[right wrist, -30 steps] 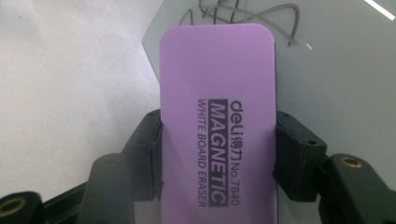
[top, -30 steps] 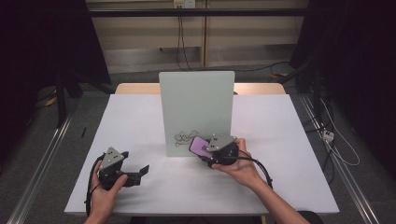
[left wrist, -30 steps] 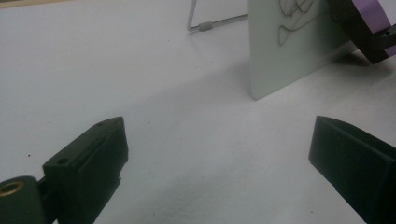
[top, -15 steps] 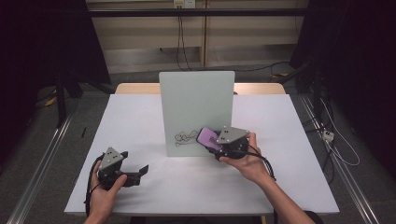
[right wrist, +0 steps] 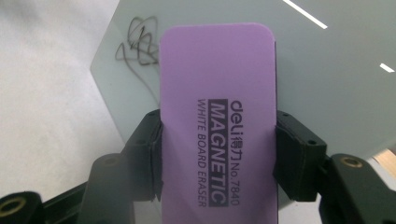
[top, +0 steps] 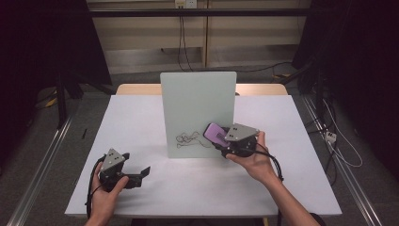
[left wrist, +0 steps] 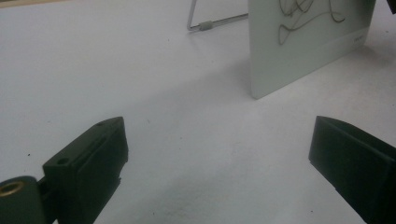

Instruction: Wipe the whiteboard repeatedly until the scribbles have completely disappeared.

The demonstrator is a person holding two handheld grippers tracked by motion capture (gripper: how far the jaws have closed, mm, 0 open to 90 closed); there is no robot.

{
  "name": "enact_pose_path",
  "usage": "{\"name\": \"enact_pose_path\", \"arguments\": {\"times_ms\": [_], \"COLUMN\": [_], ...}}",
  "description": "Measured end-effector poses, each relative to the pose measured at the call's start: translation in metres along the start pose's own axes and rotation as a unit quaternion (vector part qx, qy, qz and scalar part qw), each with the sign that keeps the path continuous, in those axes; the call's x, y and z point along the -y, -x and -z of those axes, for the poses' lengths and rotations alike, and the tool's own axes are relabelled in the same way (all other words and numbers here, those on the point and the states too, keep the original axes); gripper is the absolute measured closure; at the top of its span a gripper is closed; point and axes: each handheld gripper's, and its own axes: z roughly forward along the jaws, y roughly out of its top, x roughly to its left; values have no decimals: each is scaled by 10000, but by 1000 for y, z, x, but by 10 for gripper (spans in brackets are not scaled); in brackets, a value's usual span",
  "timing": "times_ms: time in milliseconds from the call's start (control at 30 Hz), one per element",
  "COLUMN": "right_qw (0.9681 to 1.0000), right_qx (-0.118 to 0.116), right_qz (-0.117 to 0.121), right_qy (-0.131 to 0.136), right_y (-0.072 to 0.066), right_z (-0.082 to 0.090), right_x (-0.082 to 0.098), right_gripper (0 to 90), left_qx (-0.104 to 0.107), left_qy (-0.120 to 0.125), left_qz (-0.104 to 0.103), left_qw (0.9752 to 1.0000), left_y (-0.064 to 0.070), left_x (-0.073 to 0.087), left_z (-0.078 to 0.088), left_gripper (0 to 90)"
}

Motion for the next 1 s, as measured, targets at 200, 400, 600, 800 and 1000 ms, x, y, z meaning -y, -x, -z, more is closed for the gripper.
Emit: {"name": "enact_pose_path", "arguments": {"times_ms": [200,400,600,800,1000], "right_qw": [9998,9992,9981,9975,9986], "right_qx": [-147,-288,-470,-571,-439], "right_qz": [53,96,166,172,138], "right_qy": [-158,-256,-357,-386,-267], "right_y": [-9,-20,-30,-34,-26], "right_z": [-9,-19,-29,-34,-28], "right_x": [3,6,6,5,-3], "right_gripper": [418,418,418,418,418], "left_qx": [4,12,10,-2,2], "left_qy": [1,10,25,8,14], "left_qz": [3,13,23,-8,0], "left_qw": [10000,10000,10000,10000,10000], "left_y": [0,1,1,0,0], "left_x": [0,0,0,0,0], "left_z": [0,-1,-1,0,1], "left_gripper": [47,47,47,47,47]}}
